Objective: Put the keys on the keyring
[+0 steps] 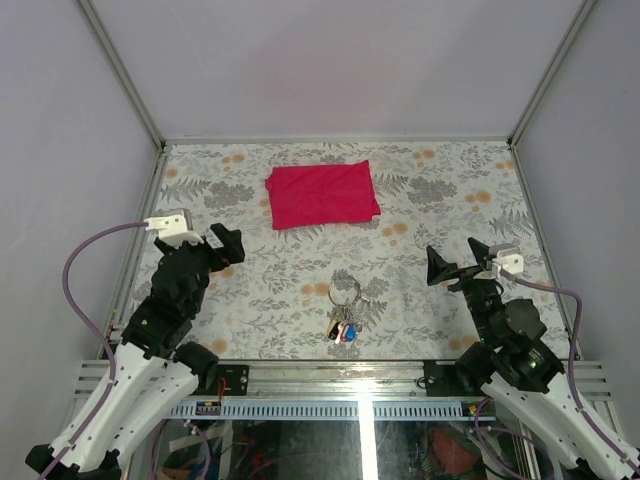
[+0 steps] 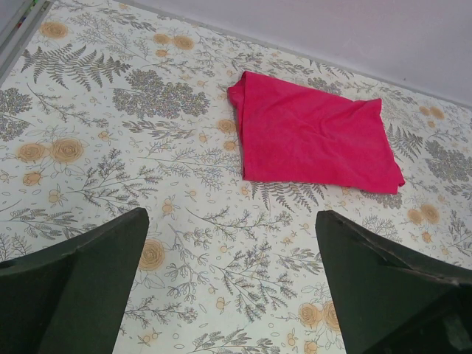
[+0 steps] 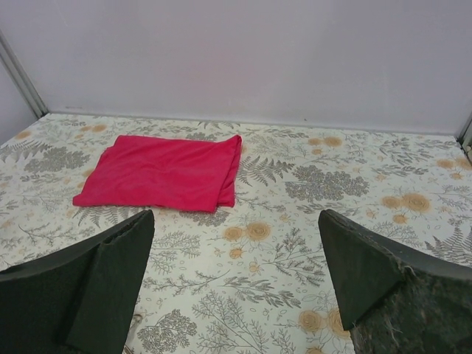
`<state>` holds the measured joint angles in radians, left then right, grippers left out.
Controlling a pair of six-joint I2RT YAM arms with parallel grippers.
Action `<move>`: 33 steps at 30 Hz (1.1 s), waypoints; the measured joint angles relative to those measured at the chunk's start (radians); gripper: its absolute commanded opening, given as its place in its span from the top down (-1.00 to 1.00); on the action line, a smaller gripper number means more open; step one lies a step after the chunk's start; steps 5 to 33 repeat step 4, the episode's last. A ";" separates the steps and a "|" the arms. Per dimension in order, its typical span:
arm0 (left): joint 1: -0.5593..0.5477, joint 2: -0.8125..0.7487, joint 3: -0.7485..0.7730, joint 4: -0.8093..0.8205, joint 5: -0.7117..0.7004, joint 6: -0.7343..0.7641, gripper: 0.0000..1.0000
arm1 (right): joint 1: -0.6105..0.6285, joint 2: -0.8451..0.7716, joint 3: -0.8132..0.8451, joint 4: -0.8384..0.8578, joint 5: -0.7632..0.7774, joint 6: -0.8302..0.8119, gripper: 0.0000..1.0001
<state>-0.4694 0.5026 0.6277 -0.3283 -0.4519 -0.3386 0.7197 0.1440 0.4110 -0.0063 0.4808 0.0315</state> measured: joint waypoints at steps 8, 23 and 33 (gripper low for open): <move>0.000 -0.001 0.000 0.000 0.001 0.002 -0.99 | 0.000 0.000 0.000 0.010 0.000 -0.006 -0.99; 0.000 -0.001 0.000 0.000 0.001 0.002 -0.99 | 0.000 0.000 0.000 0.010 0.000 -0.006 -0.99; 0.000 -0.001 0.000 0.000 0.001 0.002 -0.99 | 0.000 0.000 0.000 0.010 0.000 -0.006 -0.99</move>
